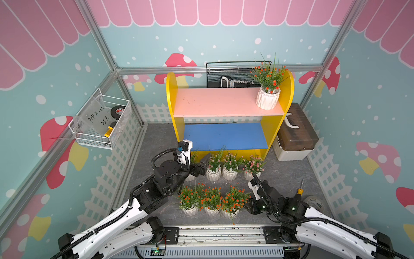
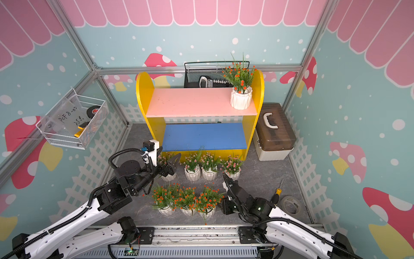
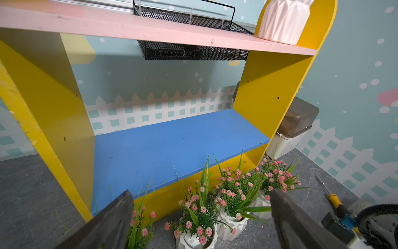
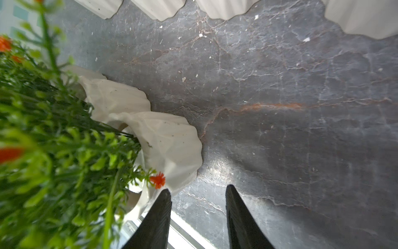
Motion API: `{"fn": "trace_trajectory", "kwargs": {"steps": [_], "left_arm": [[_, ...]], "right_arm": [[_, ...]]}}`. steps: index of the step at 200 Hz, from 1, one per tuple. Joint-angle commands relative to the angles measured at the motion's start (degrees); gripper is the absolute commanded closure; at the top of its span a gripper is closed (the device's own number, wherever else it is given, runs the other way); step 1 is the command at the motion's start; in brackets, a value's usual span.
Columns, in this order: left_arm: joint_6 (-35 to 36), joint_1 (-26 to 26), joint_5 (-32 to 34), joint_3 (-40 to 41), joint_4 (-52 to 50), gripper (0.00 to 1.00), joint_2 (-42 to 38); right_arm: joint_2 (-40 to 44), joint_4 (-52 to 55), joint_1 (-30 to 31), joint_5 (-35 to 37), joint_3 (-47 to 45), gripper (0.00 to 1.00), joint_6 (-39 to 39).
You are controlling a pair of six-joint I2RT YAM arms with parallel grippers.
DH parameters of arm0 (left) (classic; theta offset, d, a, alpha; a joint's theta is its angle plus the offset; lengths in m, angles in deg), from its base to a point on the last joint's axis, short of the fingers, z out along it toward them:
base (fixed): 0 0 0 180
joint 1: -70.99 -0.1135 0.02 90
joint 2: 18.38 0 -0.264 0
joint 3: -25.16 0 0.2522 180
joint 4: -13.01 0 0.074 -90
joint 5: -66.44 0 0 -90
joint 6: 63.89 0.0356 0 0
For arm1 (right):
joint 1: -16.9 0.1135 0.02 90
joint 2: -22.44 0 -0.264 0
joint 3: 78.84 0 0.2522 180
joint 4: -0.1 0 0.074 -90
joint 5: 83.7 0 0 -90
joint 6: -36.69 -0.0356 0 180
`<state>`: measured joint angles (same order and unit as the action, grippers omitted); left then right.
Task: Place the baby's breath potted plants on the rack by color
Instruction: Pick up the baby's breath potted plant from the center of the board.
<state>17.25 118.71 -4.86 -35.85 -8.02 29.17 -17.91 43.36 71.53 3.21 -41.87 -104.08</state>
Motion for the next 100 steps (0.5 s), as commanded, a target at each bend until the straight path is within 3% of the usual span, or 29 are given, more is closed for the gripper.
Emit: {"fn": "trace_trajectory", "kwargs": {"steps": [1, 100], "left_arm": [[-0.89, 0.26, 1.27, 0.57, -1.43, 0.03, -0.27], [-0.41, 0.22, 1.6, 0.57, -1.94, 0.03, -0.44]], "right_arm": [[-2.05, -2.07, 2.47, 4.55, 2.56, 0.6, -2.15], [-5.73, -0.67, 5.87, 8.88, 6.83, 0.64, -1.47]]}}
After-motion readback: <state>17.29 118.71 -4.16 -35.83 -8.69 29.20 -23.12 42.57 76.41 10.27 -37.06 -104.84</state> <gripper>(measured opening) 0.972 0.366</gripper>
